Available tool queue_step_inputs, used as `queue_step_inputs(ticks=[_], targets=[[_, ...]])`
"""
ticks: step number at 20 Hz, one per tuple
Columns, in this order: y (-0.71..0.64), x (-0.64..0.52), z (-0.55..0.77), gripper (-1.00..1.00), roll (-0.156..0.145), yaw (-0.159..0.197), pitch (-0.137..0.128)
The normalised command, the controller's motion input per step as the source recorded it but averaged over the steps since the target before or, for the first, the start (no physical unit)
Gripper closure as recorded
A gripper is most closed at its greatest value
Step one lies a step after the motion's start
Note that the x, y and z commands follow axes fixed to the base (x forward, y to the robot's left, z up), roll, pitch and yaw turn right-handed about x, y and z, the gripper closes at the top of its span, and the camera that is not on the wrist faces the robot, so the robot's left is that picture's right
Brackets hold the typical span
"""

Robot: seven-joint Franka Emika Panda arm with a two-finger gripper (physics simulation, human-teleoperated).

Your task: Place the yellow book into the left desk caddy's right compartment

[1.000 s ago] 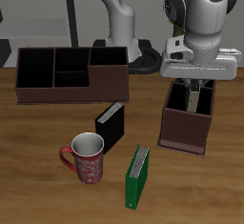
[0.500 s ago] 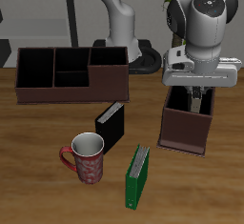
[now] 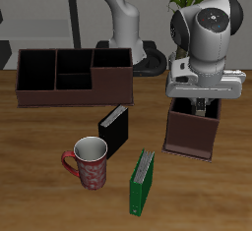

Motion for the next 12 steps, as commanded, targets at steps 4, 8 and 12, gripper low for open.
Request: queue_step_inputs(ticks=[4,8,12], targets=[[-0.07,0.01,-0.15,-1.0,0.022,-0.031,0.048],[-0.08,0.03,0.07,-1.0,-0.014,0.017,-0.037],[-0.08,0.03,0.16,-1.0,-0.009,-0.013,-0.014]])
